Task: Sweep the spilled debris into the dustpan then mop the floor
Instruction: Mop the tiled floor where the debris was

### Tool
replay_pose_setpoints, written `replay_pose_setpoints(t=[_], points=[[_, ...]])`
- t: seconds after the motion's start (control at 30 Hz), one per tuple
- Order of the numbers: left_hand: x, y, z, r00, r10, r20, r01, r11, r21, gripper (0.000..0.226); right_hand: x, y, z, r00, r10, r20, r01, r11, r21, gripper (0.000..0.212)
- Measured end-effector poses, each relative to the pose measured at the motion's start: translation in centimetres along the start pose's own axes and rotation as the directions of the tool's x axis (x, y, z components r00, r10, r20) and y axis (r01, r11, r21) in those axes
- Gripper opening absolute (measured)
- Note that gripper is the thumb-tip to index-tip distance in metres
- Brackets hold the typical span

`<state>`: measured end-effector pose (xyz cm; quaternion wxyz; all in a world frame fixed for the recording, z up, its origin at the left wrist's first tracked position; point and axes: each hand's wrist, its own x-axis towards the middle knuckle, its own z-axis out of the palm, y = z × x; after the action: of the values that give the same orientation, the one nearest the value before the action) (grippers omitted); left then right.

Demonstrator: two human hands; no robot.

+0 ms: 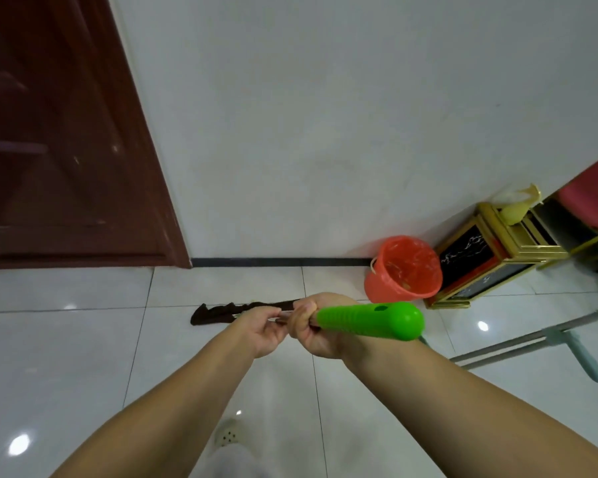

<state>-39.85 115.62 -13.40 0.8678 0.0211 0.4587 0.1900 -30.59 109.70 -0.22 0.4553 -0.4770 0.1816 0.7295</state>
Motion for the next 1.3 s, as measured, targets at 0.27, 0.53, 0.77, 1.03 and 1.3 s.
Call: replay_pose_setpoints(t=[0.27,0.53,0.77,1.03,1.3], points=[[1.0,8.2,0.2,1.0,-0.011,0.016,0.011,0.999,-0.045,0.009,4.1,-3.7,6.9,0.999,-0.006,-0.035,0.009,0.995,0.095,0.007],[2.4,15.9,3.7,0.987,0.159,0.013,-0.159,0.986,0.044,0.026,6.2,-8.8,13.8,0.986,-0.148,0.08,0.164,0.95,-0.265,0.032],[4.5,21.2,6.5,0.906,0.424,0.015,-0.293,0.599,0.745,0.04,8.4,-15.1,16.6,0.925,-0.358,0.126,0.373,0.795,-0.478,0.039],[9.5,25.3,8.8,0.622,0.746,0.24,-0.425,0.064,0.903,0.015,10.9,-22.7,18.1,0.641,-0.618,0.455,0.618,0.064,-0.784,0.032],[12.6,29.9,9.1,0.648,0.734,0.205,-0.427,0.127,0.896,0.019,14.7,-28.0,22.1,0.579,-0.467,0.668,0.697,-0.14,-0.703,0.018]])
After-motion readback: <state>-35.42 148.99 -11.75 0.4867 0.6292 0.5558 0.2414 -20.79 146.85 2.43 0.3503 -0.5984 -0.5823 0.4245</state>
